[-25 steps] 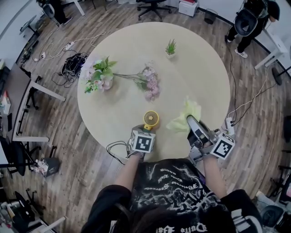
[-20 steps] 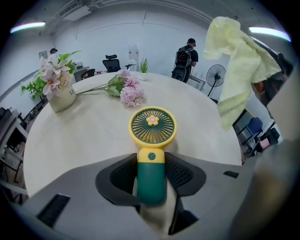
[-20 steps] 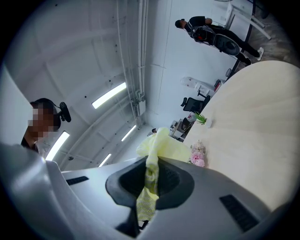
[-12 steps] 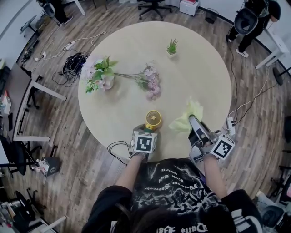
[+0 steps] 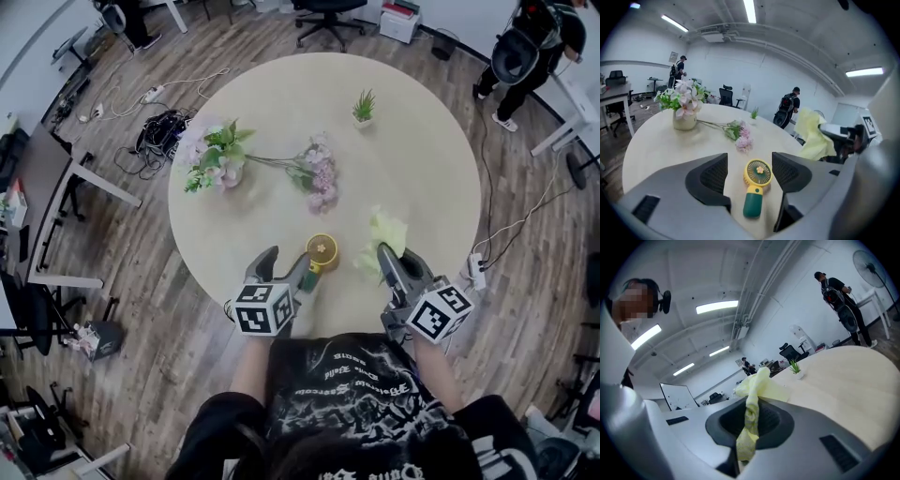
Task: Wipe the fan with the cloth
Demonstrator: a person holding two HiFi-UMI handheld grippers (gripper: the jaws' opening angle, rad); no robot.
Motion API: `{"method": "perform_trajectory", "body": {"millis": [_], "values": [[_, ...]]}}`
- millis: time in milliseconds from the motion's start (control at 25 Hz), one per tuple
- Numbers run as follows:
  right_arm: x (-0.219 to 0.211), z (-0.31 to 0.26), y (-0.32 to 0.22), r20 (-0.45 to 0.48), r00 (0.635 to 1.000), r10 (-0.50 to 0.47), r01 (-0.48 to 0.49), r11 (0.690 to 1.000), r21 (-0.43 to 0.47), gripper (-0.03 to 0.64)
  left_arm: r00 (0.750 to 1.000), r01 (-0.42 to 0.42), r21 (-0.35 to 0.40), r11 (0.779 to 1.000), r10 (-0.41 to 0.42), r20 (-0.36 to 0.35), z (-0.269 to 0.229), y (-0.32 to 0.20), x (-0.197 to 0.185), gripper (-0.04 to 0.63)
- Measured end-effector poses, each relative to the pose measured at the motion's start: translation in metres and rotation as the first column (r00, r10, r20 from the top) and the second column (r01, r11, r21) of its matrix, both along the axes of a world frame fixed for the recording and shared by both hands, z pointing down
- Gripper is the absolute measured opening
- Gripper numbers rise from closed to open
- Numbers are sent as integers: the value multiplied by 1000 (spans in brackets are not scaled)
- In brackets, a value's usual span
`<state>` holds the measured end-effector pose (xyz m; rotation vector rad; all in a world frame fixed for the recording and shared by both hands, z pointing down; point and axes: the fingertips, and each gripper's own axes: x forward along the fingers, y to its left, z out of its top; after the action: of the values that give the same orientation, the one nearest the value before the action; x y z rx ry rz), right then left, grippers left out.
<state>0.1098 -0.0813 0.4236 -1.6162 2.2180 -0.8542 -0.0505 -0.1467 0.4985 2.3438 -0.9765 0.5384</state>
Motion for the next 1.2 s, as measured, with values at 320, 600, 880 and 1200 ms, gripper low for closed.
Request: {"method": "perform_trajectory", "body": {"millis": [320,600,880,1200], "values": [[-33,5,-15,-356,934,-23,10,999,-38,31,995,65,159,985,-52,-86,-60,-2,-30,307],[-31,9,-16,-430,903,-1,-22,999,-49,31,995,56,225,973,-36,-90,-71,-1,-23,144],[-35,8,-16,-491,871,-10,-4,1000,-27,29,994,11,235,972,16,-111,-72,6,-13,20],[-43,11,-15,-535,844,-39,26,999,-31,28,993,13,234,972,16,-121,-68,8,-13,20]]}}
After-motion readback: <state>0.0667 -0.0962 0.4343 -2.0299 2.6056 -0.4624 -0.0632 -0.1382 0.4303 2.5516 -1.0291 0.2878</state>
